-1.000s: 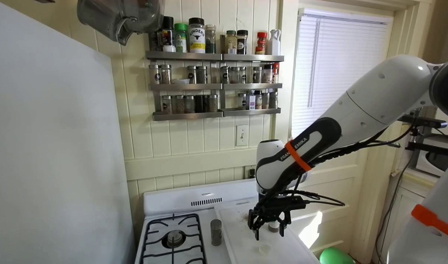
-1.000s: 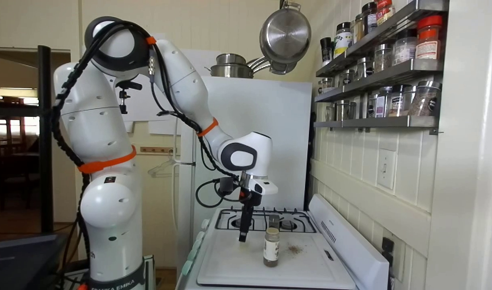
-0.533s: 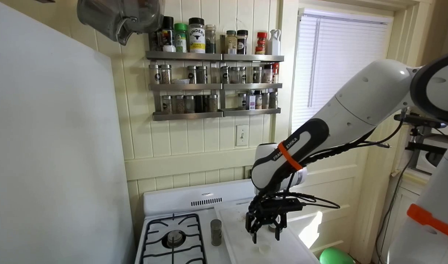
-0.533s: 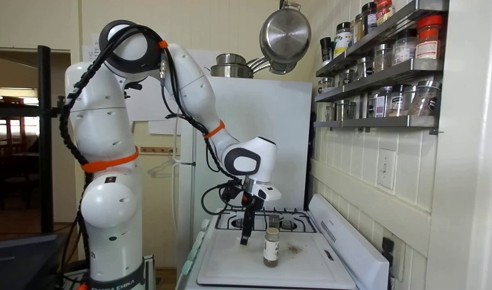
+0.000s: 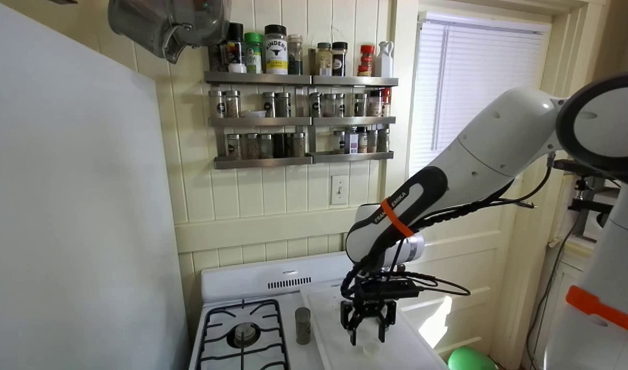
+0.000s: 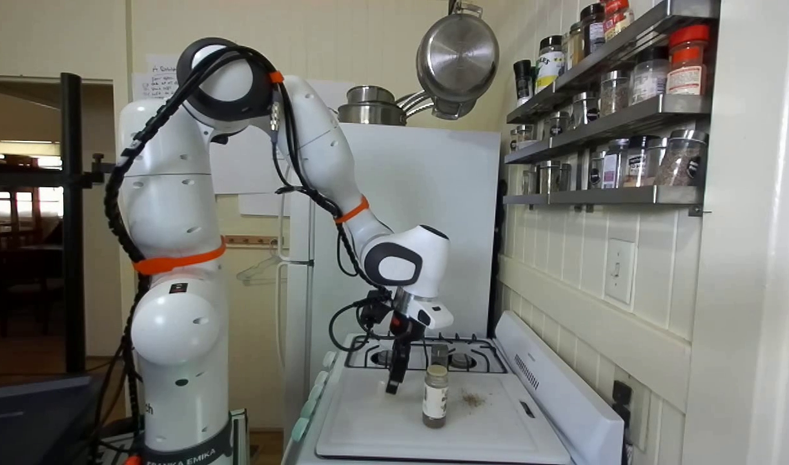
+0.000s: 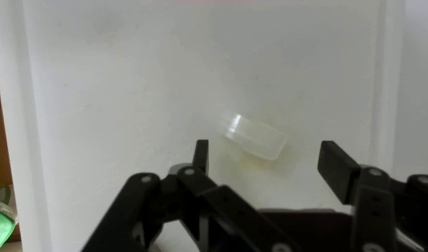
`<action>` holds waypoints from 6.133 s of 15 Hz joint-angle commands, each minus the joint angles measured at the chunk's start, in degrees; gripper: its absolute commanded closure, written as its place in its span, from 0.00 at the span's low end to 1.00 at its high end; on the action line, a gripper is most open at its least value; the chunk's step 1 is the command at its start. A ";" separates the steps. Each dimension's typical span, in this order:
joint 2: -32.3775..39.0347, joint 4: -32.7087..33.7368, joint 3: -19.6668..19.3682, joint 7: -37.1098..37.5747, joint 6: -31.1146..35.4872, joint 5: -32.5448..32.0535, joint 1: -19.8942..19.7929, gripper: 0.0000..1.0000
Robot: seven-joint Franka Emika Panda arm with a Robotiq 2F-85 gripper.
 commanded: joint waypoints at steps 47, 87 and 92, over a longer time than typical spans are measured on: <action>2.21 4.05 -0.39 2.71 -2.54 0.26 0.72 0.24; -0.11 2.86 -0.28 2.71 -2.87 2.03 2.34 0.30; -2.68 0.05 -0.56 3.96 -2.86 2.48 1.96 0.31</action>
